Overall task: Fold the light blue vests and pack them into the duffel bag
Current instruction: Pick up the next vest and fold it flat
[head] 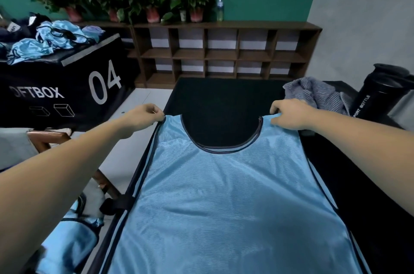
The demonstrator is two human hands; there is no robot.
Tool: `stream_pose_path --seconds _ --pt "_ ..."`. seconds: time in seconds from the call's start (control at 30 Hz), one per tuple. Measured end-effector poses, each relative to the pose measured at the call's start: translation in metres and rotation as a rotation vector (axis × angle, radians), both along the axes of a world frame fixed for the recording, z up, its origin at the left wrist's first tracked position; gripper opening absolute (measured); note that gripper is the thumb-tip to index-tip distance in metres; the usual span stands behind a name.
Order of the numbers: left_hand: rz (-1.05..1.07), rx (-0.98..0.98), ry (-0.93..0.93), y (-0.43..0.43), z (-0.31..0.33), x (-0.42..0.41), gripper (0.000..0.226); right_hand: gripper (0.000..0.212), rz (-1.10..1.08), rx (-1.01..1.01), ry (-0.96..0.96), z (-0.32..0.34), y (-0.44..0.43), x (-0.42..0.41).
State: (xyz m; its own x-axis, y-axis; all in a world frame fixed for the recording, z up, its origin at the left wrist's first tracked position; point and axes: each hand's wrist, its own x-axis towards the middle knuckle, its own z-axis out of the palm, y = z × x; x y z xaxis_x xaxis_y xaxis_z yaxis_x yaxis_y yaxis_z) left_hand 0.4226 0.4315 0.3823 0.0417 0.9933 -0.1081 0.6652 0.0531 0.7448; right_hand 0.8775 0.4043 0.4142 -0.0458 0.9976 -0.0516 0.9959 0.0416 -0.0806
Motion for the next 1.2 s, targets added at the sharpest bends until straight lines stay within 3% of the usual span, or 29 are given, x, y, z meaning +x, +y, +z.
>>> stream_pose_path --seconds 0.13,0.23,0.43,0.57,0.77,0.97,1.1,1.2 --pt "-0.074 -0.031 0.051 -0.005 0.006 0.001 0.010 0.003 0.006 0.001 0.042 0.004 0.000 0.001" --pt "-0.073 -0.009 0.089 -0.004 0.006 0.000 0.003 0.010 0.009 0.011 0.065 0.007 -0.002 0.003" --pt "0.083 0.087 -0.007 -0.003 0.011 0.005 0.014 0.012 0.031 0.052 0.075 0.009 -0.004 0.008" --pt "0.096 -0.020 -0.083 -0.005 0.010 -0.002 0.020 0.014 0.031 0.051 0.045 0.008 -0.005 0.009" --pt "-0.091 -0.023 0.011 -0.008 0.012 0.001 0.022 0.013 0.028 0.038 0.026 0.008 -0.004 0.009" --pt "-0.030 0.053 0.053 -0.003 0.016 0.021 0.022 0.011 0.014 0.020 0.045 0.009 0.000 0.012" --pt "-0.049 -0.011 0.241 0.004 0.020 0.026 0.024 0.008 0.013 0.031 0.073 0.013 -0.003 0.012" --pt "-0.045 -0.023 0.204 0.002 0.028 0.026 0.016 0.009 0.004 0.044 0.120 0.021 -0.008 0.011"
